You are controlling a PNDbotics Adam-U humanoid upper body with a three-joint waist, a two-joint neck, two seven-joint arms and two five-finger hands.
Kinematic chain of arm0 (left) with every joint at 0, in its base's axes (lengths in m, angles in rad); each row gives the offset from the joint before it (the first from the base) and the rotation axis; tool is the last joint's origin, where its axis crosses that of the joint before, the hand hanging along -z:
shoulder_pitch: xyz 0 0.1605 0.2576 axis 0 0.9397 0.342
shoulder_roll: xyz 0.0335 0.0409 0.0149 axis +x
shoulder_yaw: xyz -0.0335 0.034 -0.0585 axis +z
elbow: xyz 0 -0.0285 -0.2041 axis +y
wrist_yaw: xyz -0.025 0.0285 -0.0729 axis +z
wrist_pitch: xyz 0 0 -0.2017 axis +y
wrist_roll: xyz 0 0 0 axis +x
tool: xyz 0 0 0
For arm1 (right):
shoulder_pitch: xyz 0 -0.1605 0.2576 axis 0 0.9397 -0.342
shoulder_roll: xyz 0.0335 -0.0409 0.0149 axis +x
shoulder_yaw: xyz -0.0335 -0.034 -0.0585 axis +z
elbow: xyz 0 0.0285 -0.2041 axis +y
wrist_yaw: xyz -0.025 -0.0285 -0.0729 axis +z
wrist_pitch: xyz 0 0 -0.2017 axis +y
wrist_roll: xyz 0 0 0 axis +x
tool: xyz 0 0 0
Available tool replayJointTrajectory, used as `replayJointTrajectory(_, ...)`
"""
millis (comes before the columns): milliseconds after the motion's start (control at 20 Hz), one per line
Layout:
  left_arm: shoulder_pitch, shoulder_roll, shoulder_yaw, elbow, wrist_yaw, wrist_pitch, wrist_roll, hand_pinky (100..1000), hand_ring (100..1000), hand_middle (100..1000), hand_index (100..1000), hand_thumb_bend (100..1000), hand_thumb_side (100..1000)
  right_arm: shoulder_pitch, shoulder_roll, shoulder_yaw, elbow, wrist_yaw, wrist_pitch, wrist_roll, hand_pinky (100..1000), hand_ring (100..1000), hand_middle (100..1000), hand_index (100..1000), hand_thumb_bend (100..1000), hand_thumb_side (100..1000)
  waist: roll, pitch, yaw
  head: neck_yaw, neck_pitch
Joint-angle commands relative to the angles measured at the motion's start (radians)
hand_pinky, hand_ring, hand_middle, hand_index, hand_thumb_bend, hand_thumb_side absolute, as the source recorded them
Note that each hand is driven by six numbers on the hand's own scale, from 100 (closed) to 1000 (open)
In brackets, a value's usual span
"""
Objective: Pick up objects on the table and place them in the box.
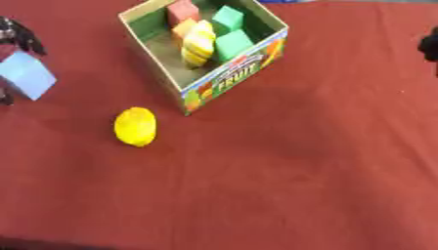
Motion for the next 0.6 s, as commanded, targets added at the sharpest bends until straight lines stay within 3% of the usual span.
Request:
replayJointTrajectory(50,-0.025,0.013,0.031,0.028,-0.03,0.0,0.022,843,816,786,857,764,100,-0.01,-0.01,-0.014,-0.015,-0.011,0.001,0.0,798,766,698,788,100,556,-0.002,-0.015,-0.003,0.009,-0.017)
replayJointTrajectory(600,-0.038,0.009,0.065,0.05,-0.095,-0.01,0.087,829,802,753,813,727,100,-0.005,0.016,-0.015,-0.015,-0.014,0.012,0.002,795,759,690,787,100,569,-0.013,0.002,-0.003,0.014,-0.03)
